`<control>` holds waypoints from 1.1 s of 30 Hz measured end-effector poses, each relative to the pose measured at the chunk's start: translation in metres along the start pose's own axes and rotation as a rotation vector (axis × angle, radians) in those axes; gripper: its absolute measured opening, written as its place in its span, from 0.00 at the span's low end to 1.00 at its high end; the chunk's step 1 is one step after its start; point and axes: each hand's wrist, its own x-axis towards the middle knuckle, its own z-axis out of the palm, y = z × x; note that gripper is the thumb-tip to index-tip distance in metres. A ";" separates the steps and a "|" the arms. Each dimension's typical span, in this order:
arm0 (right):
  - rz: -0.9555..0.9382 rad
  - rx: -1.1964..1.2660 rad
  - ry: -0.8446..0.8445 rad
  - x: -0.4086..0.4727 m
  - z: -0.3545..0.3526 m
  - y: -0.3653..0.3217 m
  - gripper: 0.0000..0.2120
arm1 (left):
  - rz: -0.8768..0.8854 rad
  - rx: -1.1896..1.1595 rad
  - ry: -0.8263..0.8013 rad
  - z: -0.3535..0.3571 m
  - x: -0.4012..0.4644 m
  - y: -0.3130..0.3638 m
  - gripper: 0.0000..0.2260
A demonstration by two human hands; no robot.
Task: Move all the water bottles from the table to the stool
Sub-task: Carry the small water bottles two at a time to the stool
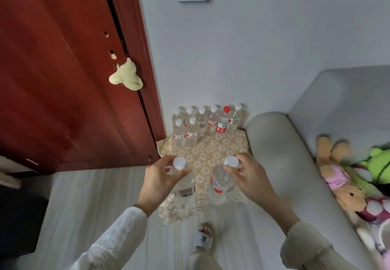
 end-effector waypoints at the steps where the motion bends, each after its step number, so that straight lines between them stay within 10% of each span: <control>1: 0.007 -0.019 -0.009 0.018 0.000 0.008 0.11 | -0.025 0.004 -0.007 0.008 0.016 0.001 0.12; 20: 0.419 -0.054 -0.105 0.215 0.069 0.133 0.17 | -0.139 0.308 -0.227 0.132 0.238 -0.049 0.16; 33: 0.532 0.094 -0.308 0.299 0.121 0.193 0.19 | -0.259 0.357 -0.085 0.190 0.310 -0.079 0.14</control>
